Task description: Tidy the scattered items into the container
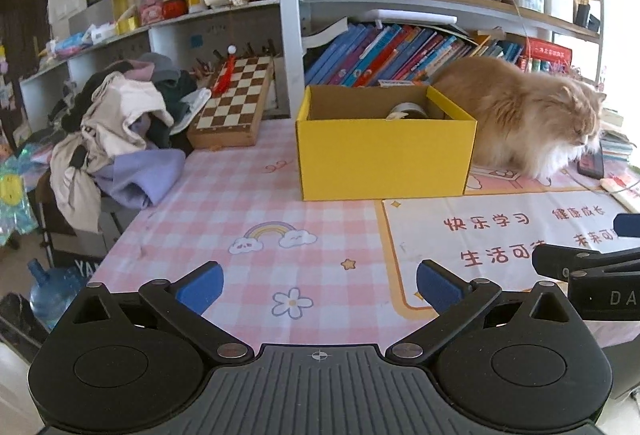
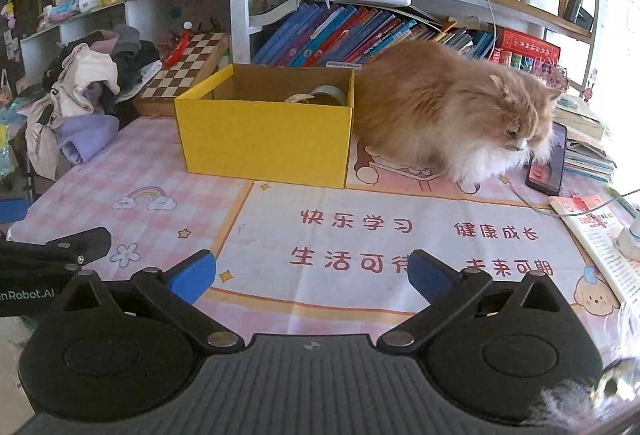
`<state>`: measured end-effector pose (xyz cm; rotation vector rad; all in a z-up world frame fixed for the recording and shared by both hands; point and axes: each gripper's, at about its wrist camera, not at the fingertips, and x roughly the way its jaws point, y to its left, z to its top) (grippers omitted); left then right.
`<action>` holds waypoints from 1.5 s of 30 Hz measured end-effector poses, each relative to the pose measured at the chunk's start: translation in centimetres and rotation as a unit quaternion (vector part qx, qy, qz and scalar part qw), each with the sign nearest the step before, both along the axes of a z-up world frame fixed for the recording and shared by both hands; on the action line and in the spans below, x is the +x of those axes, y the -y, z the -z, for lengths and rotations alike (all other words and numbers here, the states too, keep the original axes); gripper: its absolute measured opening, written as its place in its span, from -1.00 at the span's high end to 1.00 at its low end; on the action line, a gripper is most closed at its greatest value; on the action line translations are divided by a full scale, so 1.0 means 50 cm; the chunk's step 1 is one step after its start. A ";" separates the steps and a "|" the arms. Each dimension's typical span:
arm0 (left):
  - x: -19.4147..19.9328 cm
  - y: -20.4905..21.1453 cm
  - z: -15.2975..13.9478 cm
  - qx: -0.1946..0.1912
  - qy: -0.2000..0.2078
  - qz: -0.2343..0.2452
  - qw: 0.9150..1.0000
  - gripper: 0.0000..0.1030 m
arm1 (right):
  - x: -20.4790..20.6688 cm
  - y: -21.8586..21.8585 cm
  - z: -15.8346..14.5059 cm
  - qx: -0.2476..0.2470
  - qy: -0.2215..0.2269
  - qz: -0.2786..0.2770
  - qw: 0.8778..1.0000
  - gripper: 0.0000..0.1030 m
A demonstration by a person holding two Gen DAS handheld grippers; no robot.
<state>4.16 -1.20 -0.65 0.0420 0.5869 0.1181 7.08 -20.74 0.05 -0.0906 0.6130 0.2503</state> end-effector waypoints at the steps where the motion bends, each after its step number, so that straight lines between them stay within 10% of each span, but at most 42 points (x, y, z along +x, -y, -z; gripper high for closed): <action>1: 0.001 0.000 0.000 -0.001 -0.001 0.000 1.000 -1.00 | 0.001 0.001 0.000 0.001 -0.002 0.000 1.000 -1.00; 45: 0.006 0.013 0.007 -0.003 -0.024 -0.003 1.000 -1.00 | 0.007 0.008 0.018 0.004 -0.035 -0.011 0.999 -1.00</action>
